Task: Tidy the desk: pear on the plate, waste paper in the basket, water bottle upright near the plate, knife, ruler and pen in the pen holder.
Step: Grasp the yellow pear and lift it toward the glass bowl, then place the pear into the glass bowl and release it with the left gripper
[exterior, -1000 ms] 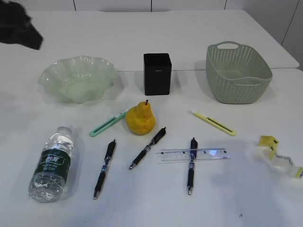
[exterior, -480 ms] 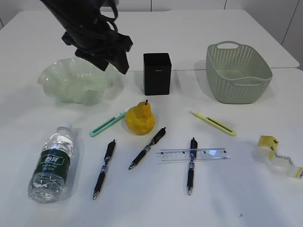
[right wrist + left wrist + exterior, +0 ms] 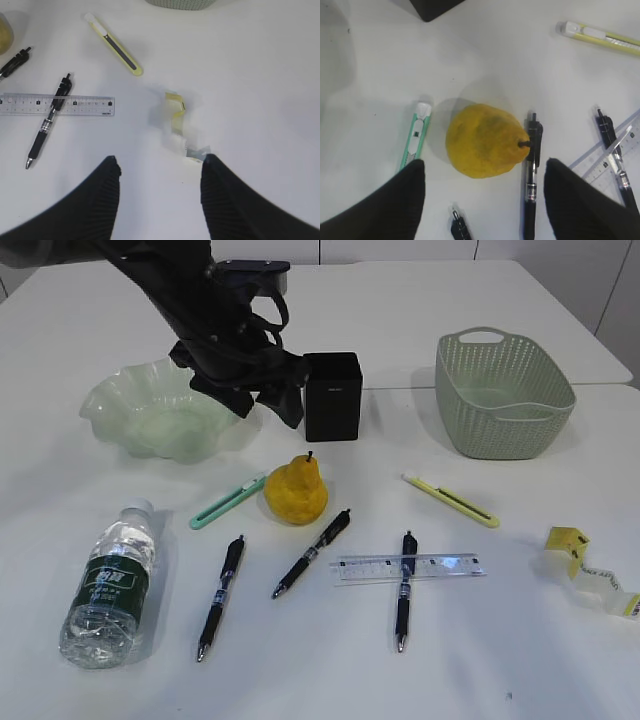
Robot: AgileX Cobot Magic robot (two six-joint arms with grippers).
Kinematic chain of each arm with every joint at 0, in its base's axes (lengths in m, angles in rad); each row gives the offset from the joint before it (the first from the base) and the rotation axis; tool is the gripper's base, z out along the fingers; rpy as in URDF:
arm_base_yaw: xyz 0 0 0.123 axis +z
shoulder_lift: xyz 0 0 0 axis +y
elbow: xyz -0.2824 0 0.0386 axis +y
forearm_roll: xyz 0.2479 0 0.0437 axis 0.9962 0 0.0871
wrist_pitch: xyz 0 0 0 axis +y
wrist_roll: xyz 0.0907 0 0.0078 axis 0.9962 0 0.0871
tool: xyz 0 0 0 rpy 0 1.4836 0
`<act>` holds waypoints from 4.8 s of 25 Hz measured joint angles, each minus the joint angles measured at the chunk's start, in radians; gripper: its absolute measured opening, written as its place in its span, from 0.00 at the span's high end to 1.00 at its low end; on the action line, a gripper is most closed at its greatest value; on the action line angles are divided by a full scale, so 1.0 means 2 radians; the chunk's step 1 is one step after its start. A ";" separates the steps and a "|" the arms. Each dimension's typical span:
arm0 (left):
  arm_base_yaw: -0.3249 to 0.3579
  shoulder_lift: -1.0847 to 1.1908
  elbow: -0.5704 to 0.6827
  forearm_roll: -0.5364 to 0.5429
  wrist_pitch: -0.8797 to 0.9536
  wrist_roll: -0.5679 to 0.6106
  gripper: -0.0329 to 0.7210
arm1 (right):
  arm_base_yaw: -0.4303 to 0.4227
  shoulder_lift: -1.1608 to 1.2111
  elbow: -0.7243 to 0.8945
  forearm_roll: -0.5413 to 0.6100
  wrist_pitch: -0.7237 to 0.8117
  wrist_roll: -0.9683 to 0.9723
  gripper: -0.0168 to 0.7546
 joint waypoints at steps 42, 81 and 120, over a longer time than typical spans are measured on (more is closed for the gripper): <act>-0.039 0.079 -0.003 0.042 -0.051 -0.026 0.20 | 0.000 0.013 0.000 0.000 0.000 0.000 0.48; -0.039 0.007 -0.005 0.072 -0.021 -0.028 0.65 | 0.000 0.013 0.000 0.000 -0.002 0.000 0.48; 0.141 0.080 -0.009 0.106 -0.198 -0.053 0.65 | 0.000 0.014 0.000 0.000 -0.002 0.000 0.48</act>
